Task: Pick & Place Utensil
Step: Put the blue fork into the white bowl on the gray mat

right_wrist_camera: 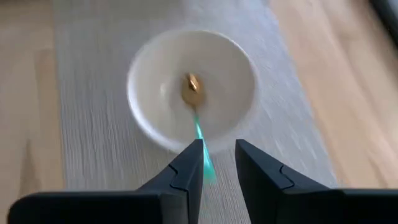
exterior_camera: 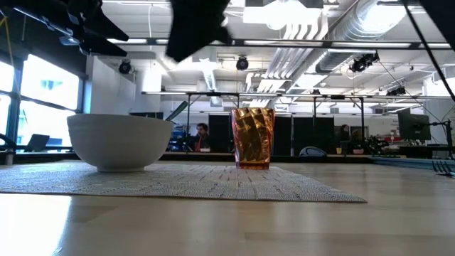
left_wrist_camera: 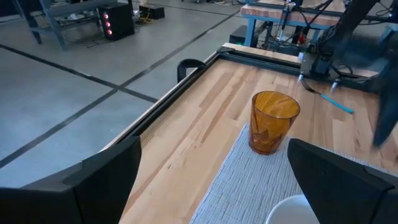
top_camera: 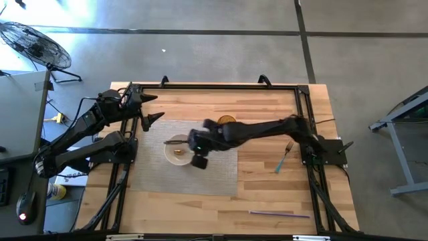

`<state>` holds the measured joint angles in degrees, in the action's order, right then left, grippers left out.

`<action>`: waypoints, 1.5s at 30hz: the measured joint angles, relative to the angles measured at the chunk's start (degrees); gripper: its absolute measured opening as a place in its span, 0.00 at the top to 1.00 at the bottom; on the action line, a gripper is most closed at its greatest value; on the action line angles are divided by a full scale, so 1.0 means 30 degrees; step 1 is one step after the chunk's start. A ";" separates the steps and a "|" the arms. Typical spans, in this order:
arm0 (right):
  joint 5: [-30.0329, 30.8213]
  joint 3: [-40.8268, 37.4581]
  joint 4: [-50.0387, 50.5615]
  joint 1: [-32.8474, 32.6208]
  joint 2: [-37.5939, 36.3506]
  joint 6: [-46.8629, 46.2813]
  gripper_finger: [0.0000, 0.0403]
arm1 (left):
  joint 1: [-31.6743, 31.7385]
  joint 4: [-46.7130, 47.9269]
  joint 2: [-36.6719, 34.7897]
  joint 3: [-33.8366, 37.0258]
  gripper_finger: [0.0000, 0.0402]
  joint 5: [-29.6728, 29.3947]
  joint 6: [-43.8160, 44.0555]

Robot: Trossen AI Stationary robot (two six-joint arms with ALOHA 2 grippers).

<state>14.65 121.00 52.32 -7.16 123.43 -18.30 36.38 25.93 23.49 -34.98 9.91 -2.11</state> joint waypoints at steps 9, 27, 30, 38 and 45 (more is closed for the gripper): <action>0.5046 0.0001 1.0164 -0.2636 -0.2518 -0.7931 0.78 | -0.0007 0.0000 0.0005 0.0000 0.01 -0.0007 0.0007; 0.4791 -1.3050 1.1264 -0.5480 -0.8922 -2.2125 0.79 | -0.0007 0.0029 0.0000 0.0000 0.01 -0.0066 0.0015; 0.3448 -1.6548 0.9981 -0.5666 -1.0791 -2.5919 0.79 | -0.0007 0.0036 0.0007 0.0000 0.01 -0.0066 0.0015; -0.0585 -2.4412 0.4998 -0.4753 -1.3225 -3.0409 0.73 | -0.0006 -0.0040 0.0007 0.0000 0.01 -0.0058 0.0015; -0.2349 -2.7198 0.3358 -0.3105 -1.3478 -3.0938 0.61 | -0.0007 -0.0646 0.0007 0.0000 0.01 -0.0051 -0.0291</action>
<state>7.60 39.41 62.39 -16.48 83.00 -111.11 36.36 24.00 23.51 -34.98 9.76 -2.98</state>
